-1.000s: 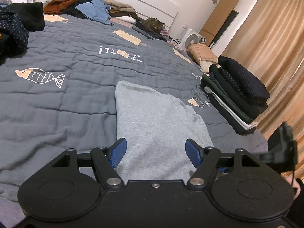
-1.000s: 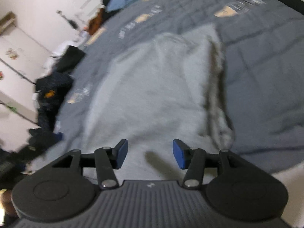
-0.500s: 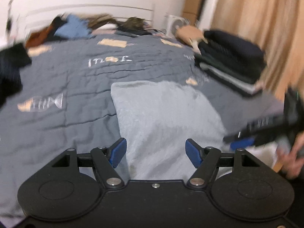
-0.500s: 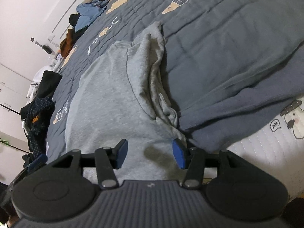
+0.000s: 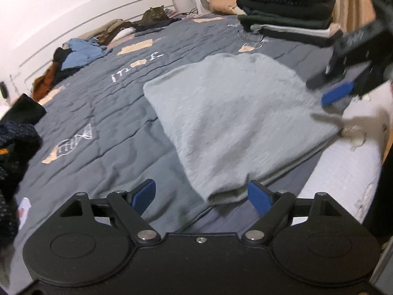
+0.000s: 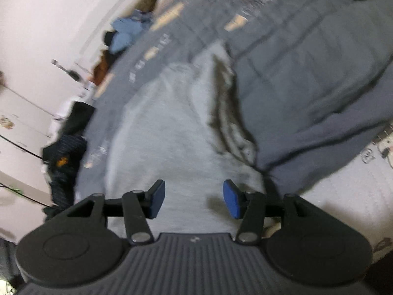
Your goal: Fold clothes
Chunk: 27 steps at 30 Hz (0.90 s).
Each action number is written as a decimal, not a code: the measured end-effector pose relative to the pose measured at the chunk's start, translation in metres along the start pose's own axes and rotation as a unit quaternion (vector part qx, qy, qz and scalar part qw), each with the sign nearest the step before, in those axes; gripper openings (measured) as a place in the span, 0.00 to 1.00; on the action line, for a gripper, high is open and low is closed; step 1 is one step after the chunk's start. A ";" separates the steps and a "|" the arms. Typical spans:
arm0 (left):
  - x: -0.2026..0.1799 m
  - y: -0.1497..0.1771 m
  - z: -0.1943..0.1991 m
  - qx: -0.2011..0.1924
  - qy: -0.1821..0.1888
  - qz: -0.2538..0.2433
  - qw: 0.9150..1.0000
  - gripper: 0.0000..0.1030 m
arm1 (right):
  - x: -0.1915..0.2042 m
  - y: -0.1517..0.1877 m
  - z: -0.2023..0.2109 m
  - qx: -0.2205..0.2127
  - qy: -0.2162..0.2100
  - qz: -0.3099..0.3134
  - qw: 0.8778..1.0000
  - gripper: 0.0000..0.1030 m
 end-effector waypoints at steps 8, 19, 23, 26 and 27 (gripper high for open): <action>-0.011 0.004 0.008 -0.017 0.017 -0.020 1.000 0.73 | 0.021 0.010 -0.016 0.014 0.003 0.028 1.000 0.51; -0.010 0.013 0.006 -0.016 0.010 -0.025 1.000 0.26 | 0.061 0.035 -0.049 0.057 0.011 0.086 0.995 0.51; -0.013 0.013 0.003 -0.017 -0.002 -0.038 0.999 0.22 | 0.075 0.043 -0.057 0.067 0.009 0.109 0.992 0.51; -0.016 0.014 -0.003 -0.011 -0.014 -0.048 0.999 0.22 | 0.079 0.046 -0.062 0.072 0.009 0.115 0.991 0.51; -0.016 0.013 -0.004 -0.010 -0.017 -0.048 0.999 0.22 | 0.080 0.047 -0.064 0.075 0.010 0.117 0.990 0.51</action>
Point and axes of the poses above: each gripper's, at about its wrist camera, not at the fingertips, and z roughly against the way its jaws point, x to its left, y to its underside, the point moved 9 cm from there along -z, roughly the way its jaws point, and after that the axes turned 15 degrees about x, right-handed, at the moved point
